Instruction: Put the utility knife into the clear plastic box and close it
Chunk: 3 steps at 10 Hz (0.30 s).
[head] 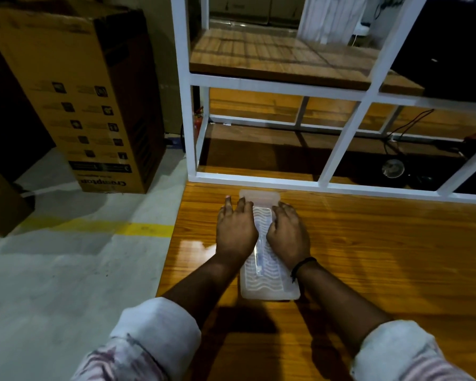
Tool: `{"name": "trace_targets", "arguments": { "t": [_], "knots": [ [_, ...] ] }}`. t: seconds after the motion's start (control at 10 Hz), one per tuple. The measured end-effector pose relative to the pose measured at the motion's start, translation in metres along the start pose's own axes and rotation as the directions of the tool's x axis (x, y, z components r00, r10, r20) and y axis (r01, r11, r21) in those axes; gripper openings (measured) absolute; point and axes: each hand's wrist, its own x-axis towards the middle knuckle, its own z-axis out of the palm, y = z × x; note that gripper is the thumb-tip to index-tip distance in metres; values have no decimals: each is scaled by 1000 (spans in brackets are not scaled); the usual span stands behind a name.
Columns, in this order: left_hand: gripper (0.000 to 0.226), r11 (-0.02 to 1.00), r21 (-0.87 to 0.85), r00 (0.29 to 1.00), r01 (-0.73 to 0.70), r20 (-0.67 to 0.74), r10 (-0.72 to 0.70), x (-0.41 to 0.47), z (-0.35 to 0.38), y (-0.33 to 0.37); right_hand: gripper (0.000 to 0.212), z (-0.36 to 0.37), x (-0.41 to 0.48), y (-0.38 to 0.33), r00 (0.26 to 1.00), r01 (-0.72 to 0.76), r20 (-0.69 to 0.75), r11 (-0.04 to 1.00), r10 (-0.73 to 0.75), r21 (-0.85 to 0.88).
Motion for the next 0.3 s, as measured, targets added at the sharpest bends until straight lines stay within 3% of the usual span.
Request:
{"name": "trace_targets", "arguments": {
  "t": [0.2, 0.3],
  "knots": [
    [44, 995, 57, 997, -82, 18, 81, 9, -6, -6, 49, -4, 2, 1, 999, 33, 43, 998, -31, -54],
    [46, 991, 68, 990, -115, -68, 120, 34, -34, -10, 46, -17, 12, -7, 995, 94, 44, 995, -93, -41]
  ]
}}
